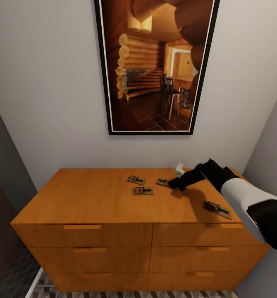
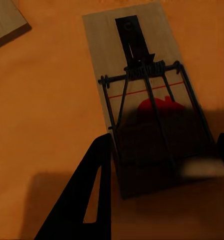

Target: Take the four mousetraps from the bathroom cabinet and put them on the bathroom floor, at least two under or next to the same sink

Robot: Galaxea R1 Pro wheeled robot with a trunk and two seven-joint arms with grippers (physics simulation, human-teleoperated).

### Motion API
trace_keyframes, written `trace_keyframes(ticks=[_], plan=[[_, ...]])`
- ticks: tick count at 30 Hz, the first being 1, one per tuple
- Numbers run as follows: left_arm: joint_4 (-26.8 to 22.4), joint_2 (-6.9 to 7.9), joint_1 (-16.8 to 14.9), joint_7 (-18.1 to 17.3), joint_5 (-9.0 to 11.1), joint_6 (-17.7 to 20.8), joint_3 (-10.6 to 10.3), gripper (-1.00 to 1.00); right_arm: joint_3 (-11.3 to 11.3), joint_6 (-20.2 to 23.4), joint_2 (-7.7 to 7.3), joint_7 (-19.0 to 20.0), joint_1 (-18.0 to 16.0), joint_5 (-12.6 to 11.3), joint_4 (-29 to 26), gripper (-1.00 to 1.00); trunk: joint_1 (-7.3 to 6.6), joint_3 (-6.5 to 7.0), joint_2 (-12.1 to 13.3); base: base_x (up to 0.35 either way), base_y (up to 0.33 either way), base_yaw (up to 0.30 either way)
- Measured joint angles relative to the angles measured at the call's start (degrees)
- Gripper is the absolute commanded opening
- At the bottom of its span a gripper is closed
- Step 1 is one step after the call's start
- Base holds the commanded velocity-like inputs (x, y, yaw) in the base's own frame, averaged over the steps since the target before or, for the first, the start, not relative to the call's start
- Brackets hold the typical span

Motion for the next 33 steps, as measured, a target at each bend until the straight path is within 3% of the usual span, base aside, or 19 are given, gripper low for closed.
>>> trace_keyframes(ticks=[16, 33], plan=[[0.0, 0.0, 0.01, 0.0, 0.0, 0.0, -0.01, 1.0, -0.55, 13.07, -0.33, 0.2, 0.07, 0.15, -13.7, -1.0, 0.0, 0.0, 0.0, -0.004, 0.0, 0.0], [0.0, 0.0, 0.01, -0.01, 0.05, 0.0, 0.01, 1.0, -0.39, 14.2, -0.48, 0.04, 0.08, 0.24, -14.81, -1.0, 0.03, 0.0, 0.01, -0.285, 0.077, 0.0]])
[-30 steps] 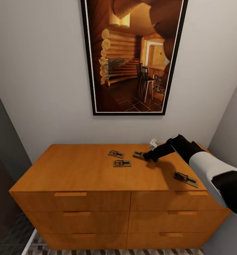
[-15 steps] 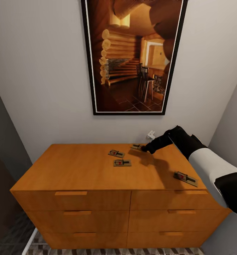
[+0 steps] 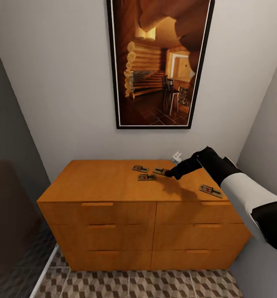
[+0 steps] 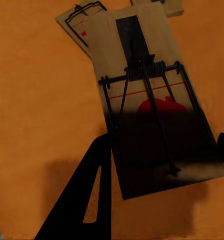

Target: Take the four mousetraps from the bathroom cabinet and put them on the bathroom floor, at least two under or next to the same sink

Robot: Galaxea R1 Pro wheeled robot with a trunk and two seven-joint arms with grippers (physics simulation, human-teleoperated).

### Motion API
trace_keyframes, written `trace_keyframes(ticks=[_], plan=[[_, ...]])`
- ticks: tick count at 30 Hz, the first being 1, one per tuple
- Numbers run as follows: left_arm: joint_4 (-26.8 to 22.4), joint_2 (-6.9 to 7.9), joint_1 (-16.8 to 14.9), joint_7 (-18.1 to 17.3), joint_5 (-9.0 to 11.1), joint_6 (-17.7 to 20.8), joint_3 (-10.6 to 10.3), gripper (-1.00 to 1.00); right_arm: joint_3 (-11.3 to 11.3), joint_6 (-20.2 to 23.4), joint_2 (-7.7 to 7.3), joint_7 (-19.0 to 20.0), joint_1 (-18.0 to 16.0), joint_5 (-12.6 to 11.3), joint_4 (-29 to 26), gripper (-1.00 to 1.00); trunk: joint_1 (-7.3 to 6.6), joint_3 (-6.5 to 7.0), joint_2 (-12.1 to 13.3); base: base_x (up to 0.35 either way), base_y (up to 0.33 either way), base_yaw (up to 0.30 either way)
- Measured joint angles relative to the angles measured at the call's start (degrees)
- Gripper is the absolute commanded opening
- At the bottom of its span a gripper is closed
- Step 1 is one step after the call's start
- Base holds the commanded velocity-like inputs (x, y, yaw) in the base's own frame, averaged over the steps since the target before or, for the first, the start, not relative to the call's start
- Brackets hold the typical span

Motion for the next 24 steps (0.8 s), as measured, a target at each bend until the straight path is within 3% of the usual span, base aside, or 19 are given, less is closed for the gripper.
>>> trace_keyframes(ticks=[24], plan=[[0.0, 0.0, 0.0, 0.0, 0.02, 0.0, -0.05, 1.0, 0.08, -0.27, -0.35, -0.19, 0.0, -0.01, 0.93, -1.0, 0.0, 0.0, 0.0, -0.317, 0.1, 0.0]])
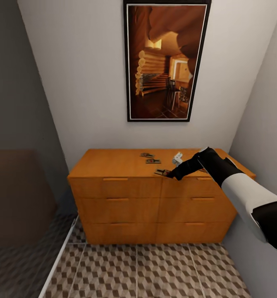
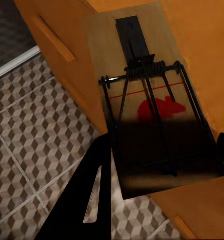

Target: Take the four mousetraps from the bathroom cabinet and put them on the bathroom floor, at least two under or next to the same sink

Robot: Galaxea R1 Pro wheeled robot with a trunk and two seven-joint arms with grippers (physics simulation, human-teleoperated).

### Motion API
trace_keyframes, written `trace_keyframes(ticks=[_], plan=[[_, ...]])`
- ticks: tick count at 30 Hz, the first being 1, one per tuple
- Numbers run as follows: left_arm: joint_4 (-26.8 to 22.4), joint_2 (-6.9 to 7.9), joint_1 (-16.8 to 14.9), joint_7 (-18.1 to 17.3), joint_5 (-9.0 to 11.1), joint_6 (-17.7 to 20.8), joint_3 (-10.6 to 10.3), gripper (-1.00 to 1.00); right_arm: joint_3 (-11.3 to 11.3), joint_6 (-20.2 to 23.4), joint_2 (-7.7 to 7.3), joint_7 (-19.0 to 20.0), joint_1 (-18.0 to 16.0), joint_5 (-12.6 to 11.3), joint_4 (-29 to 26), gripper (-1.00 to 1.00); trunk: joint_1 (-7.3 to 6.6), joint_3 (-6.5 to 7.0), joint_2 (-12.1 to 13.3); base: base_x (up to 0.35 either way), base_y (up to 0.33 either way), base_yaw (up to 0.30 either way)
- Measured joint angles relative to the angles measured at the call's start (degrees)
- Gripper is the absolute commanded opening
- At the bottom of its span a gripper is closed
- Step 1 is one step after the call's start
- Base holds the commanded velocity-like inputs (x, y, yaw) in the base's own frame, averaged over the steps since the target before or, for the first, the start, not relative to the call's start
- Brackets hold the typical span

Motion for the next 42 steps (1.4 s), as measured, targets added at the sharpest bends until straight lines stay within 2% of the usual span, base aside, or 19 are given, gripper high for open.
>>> trace_keyframes(ticks=[12, 20, 25, 29, 30, 31, 32, 33, 34, 36, 37, 38, 39, 42], plan=[[0.09, -0.01, 0.01, 0.0, -0.07, 0.0, -0.07, 1.0, 0.04, -0.1, -0.04, -0.03, -0.01, -0.02, 1.19, -1.0, 0.0, 0.0, 0.0, -0.328, 0.006, 0.0], [0.01, 0.0, -0.01, 0.0, -0.07, 0.0, -0.05, 1.0, 0.23, -2.04, 0.03, -0.42, -0.01, -0.11, 5.25, -1.0, -0.03, 0.0, 0.0, -0.049, 0.0, 0.0], [0.0, -0.02, -0.01, 0.0, -0.07, 0.0, -0.05, 1.0, 0.45, -6.46, 0.32, -2.86, -0.02, -0.35, 10.67, -1.0, -0.03, 0.0, 0.0, -0.003, 0.0, 0.0], [-0.01, -0.01, 0.01, 0.0, -0.07, 0.0, -0.05, 1.0, 0.75, -13.14, 0.51, -4.62, 0.03, -0.41, 18.24, -1.0, -0.03, -0.01, 0.0, 0.0, 0.0, 0.0], [-0.02, -0.01, 0.01, 0.0, -0.06, 0.01, -0.05, 1.0, 1.31, -19.25, 0.52, -5.13, 0.23, -0.4, 23.31, -1.0, -0.03, -0.02, 0.0, 0.0, 0.0, 0.0], [-0.01, 0.0, 0.0, 0.0, -0.07, 0.0, -0.05, 1.0, 1.14, -22.57, 0.49, -5.29, 0.88, -0.53, 25.16, -1.0, -0.03, -0.01, 0.0, 0.0, 0.0, 0.0], [-0.01, -0.02, -0.01, 0.0, -0.07, 0.0, -0.05, 1.0, 0.98, -24.07, 0.48, -5.36, 1.54, -0.56, 25.72, -1.0, -0.03, -0.01, 0.0, 0.0, 0.0, 0.0], [-0.01, -0.01, 0.02, 0.0, -0.07, 0.0, -0.05, 1.0, 0.52, -27.1, 0.43, -5.53, 4.22, -0.56, 26.64, -1.0, -0.03, -0.02, -0.01, 0.0, 0.0, 0.0], [-0.02, -0.01, 0.02, 0.0, -0.06, 0.01, -0.05, 1.0, 1.5, -28.47, 0.42, -5.91, 7.57, -0.48, 27.02, -1.0, -0.03, -0.02, 0.0, 0.0, 0.0, 0.0], [-0.02, 0.0, 0.03, 0.0, -0.06, 0.01, -0.05, 1.0, 1.15, -31.04, 0.37, -7.48, 12.4, -0.44, 27.29, -1.0, -0.03, -0.02, 0.0, 0.0, 0.0, 0.0], [-0.02, 0.0, 0.02, 0.0, -0.07, 0.01, -0.05, 1.0, 0.97, -31.86, 0.37, -8.06, 13.73, -0.44, 27.32, -1.0, -0.03, -0.01, 0.0, 0.0, 0.0, 0.0], [0.01, -0.01, 0.0, 0.0, -0.07, 0.0, -0.06, 1.0, -0.5, -35.64, 0.38, -10.73, 17.34, -0.78, 27.31, -1.0, -0.04, 0.01, -0.01, 0.0, 0.0, 0.0], [-0.02, -0.01, 0.0, 0.0, -0.06, 0.01, -0.05, 1.0, 1.03, -36.89, 0.33, -11.5, 20.87, -0.34, 27.42, -1.0, -0.03, -0.02, 0.0, 0.0, 0.0, 0.0], [-0.02, -0.02, 0.01, 0.0, -0.06, 0.01, -0.05, 1.0, 1.09, -43.26, 0.36, -15.45, 27.58, -0.36, 27.52, -1.0, -0.03, -0.02, 0.0, 0.0, 0.0, 0.0]])
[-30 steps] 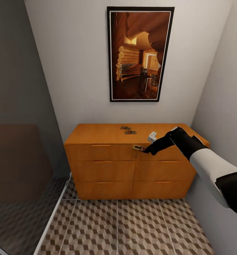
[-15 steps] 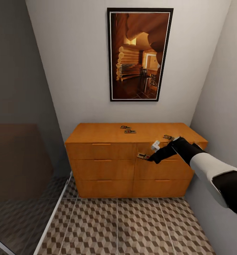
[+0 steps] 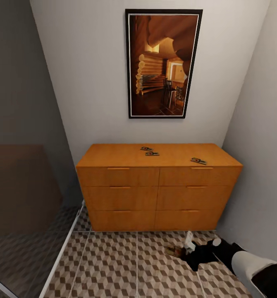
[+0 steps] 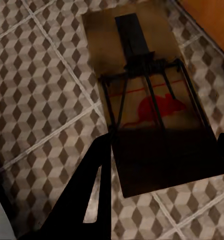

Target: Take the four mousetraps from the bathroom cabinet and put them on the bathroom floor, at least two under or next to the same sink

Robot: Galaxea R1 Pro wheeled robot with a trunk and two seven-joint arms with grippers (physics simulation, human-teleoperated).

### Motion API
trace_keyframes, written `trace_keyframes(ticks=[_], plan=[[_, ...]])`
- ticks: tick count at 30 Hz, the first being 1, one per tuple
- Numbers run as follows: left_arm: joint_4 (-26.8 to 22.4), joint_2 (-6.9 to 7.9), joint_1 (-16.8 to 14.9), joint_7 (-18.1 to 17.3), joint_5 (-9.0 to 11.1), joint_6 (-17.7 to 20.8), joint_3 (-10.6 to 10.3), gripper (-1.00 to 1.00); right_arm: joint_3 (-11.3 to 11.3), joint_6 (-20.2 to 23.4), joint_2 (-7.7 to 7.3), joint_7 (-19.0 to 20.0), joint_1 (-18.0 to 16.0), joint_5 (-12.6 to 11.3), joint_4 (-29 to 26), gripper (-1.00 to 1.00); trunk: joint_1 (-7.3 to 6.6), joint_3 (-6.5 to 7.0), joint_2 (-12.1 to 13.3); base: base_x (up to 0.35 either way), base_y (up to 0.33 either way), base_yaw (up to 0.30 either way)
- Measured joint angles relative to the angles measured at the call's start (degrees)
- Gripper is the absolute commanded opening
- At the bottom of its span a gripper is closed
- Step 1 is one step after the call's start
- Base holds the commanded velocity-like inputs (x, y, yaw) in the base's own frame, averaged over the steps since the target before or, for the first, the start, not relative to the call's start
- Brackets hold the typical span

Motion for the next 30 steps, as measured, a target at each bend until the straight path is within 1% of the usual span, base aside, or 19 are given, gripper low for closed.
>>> trace_keyframes(ticks=[4, 5, 6, 7, 10, 14, 15, 16, 17, 18, 19, 20, 21, 22, 24, 25, 26, 29, 30], plan=[[0.0, 0.02, 0.01, 0.0, 0.0, 0.0, 0.0, 1.0, 0.02, -7.15, 0.12, -4.97, 9.0, -0.02, 0.01, -1.0, 0.0, 0.0, 0.0, 0.0, 0.0, 0.0], [0.01, 0.02, 0.0, 0.0, 0.0, 0.0, 0.0, 1.0, -0.4, -8.25, 0.13, -5.89, 10.1, -0.19, -0.02, -1.0, 0.0, 0.01, 0.0, 0.0, 0.0, 0.0], [0.01, 0.02, -0.01, 0.0, 0.0, 0.0, 0.0, 1.0, -0.33, -11.29, 0.17, -8.76, 12.7, -0.25, 0.0, -1.0, 0.0, 0.01, 0.0, 0.0, 0.0, 0.0], [0.01, 0.02, -0.02, 0.0, 0.0, 0.0, -0.01, 1.0, -0.39, -12.24, 0.17, -9.87, 13.7, -0.26, 0.01, -1.0, 0.0, 0.01, 0.0, 0.0, 0.0, 0.0], [0.01, 0.0, -0.03, 0.0, 0.0, 0.0, 0.0, 1.0, -0.31, -15.62, 0.15, -16.8, 18.33, -0.47, 0.04, -1.0, 0.0, 0.01, 0.0, 0.0, 0.0, 0.0], [0.02, -0.01, -0.02, 0.0, 0.0, -0.01, -0.01, 1.0, -0.64, -17.95, 0.32, -23.43, 20.81, -2.52, 0.01, -1.0, 0.0, 0.01, 0.0, 0.0, 0.0, 0.0], [0.0, -0.01, -0.01, 0.0, 0.0, -0.01, -0.01, 1.0, -0.73, -18.47, 0.46, -25.04, 21.16, -4.13, 0.02, -1.0, 0.0, 0.01, 0.0, 0.0, 0.0, 0.0], [0.0, -0.02, 0.02, 0.0, 0.0, -0.01, -0.01, 1.0, -0.97, -18.93, 0.65, -27.09, 21.47, -7.8, -0.03, -1.0, 0.0, 0.01, 0.0, 0.0, 0.0, 0.0], [0.01, -0.02, 0.04, 0.0, 0.0, -0.01, -0.01, 1.0, -1.4, -19.19, 0.82, -28.97, 21.63, -12.91, -0.06, -1.0, 0.0, 0.01, 0.0, 0.0, 0.0, 0.0], [0.01, -0.02, 0.03, 0.0, 0.0, -0.01, -0.01, 1.0, -1.51, -19.28, 0.91, -30.12, 21.69, -16.97, -0.08, -1.0, 0.0, 0.01, 0.0, 0.0, 0.0, 0.0], [0.01, -0.01, 0.03, 0.0, 0.0, -0.01, -0.01, 1.0, -1.45, -19.31, 0.97, -30.59, 21.72, -19.15, -0.08, -1.0, 0.0, 0.01, 0.0, 0.0, 0.0, 0.0], [0.02, -0.01, 0.03, 0.0, 0.0, -0.01, -0.01, 1.0, -1.64, -19.3, 1.28, -31.7, 21.76, -25.74, -0.09, -1.0, 0.0, 0.01, 0.0, 0.0, 0.0, 0.0], [0.02, 0.0, 0.02, 0.0, 0.0, -0.01, -0.01, 1.0, -1.49, -19.3, 1.55, -32.38, 21.8, -29.78, -0.1, -1.0, 0.0, 0.01, 0.0, 0.0, 0.0, 0.0], [0.02, 0.01, 0.01, 0.0, 0.0, -0.01, -0.01, 1.0, -1.41, -19.3, 1.7, -32.72, 21.8, -31.67, -0.1, -1.0, 0.0, 0.01, 0.0, 0.0, 0.0, 0.0], [0.02, -0.02, 0.0, 0.0, -0.01, -0.01, -0.01, 1.0, -1.41, -19.23, 2.34, -34.49, 21.84, -37.75, -0.14, -1.0, 0.0, 0.01, 0.0, 0.0, 0.0, 0.0], [0.02, -0.01, 0.0, 0.0, -0.01, -0.01, -0.01, 1.0, -1.23, -19.2, 3.37, -36.55, 21.87, -40.29, -0.23, -1.0, 0.0, 0.01, 0.0, 0.0, 0.0, 0.0], [0.02, -0.02, 0.0, 0.0, -0.01, -0.01, -0.01, 1.0, -1.24, -19.18, 4.11, -37.95, 21.88, -41.37, -0.28, -1.0, 0.0, 0.01, 0.0, 0.0, 0.0, 0.0], [0.02, -0.02, 0.0, 0.0, -0.01, -0.01, -0.01, 1.0, -1.11, -19.19, 5.59, -41.19, 21.89, -42.84, -0.35, -1.0, 0.0, 0.01, 0.0, 0.0, 0.0, 0.0], [0.02, -0.02, 0.0, 0.0, 0.0, -0.01, -0.01, 1.0, -1.18, -19.19, 5.69, -41.39, 21.89, -42.97, -0.36, -1.0, 0.0, 0.01, 0.0, 0.0, 0.0, 0.0]])
